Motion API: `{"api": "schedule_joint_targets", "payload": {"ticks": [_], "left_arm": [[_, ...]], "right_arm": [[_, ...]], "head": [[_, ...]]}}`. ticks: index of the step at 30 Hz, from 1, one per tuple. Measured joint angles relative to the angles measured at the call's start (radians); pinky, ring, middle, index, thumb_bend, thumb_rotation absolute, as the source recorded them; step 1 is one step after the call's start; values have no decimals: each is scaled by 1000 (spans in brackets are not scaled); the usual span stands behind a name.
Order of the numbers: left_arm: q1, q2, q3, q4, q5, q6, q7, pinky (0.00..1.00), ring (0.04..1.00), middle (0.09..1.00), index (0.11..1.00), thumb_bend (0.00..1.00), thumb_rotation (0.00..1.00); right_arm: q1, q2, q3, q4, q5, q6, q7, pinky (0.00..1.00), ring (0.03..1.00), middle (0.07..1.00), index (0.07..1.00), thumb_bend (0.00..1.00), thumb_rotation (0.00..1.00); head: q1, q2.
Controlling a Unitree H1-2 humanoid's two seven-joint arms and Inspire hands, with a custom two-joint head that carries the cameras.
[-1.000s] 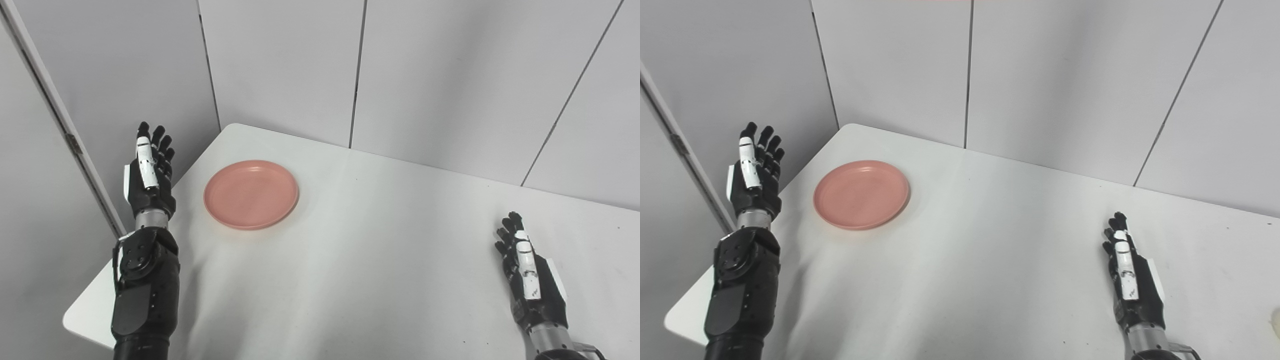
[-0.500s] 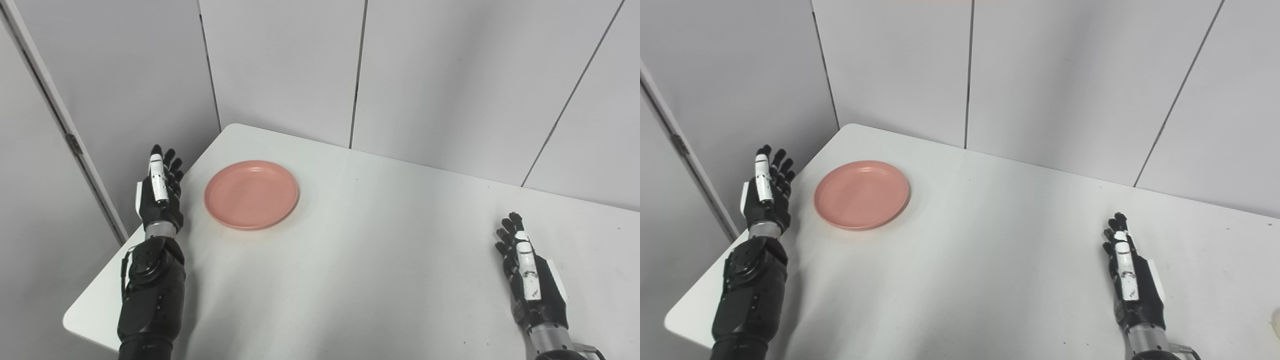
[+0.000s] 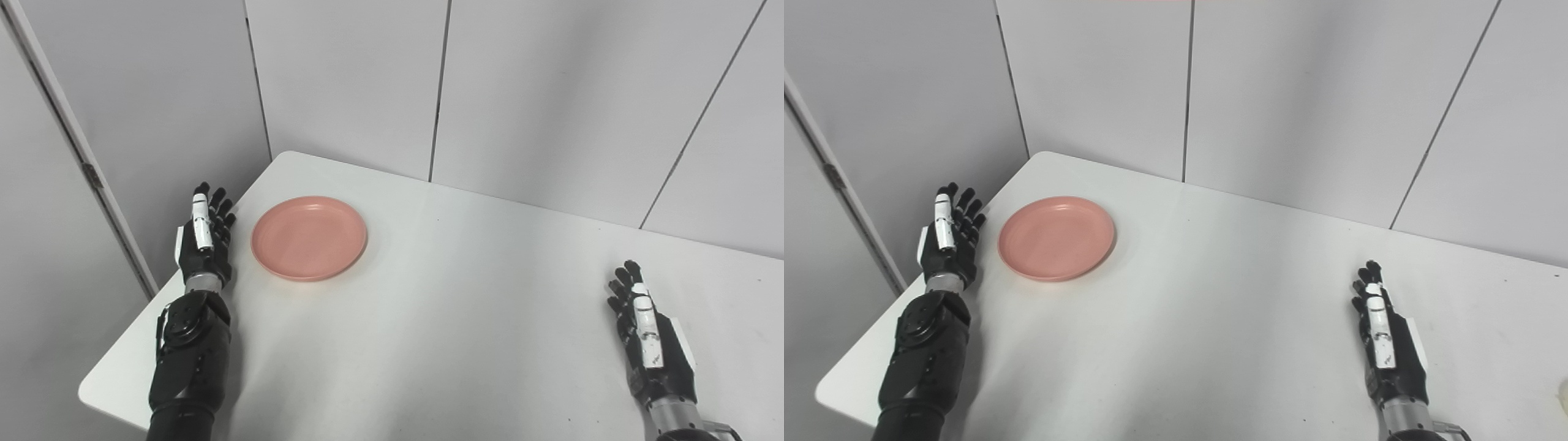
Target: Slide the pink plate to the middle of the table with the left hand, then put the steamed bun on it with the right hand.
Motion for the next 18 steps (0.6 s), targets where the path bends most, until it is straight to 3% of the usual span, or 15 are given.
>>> {"api": "schedule_joint_targets", "payload": {"ticks": [12, 18], "left_arm": [[-34, 12, -42, 73, 0, -29, -35, 929, 911, 919, 935, 414, 1000], [-52, -11, -66, 86, -5, -33, -61, 928, 921, 925, 941, 422, 1000]], "right_arm": [[1, 0, -1, -2, -3, 0, 0, 1000, 987, 988, 1000, 160, 1000], [2, 1, -7, -4, 1, 2, 0, 1000, 984, 980, 999, 167, 1000]], "head": [[-3, 5], [-5, 6]]}}
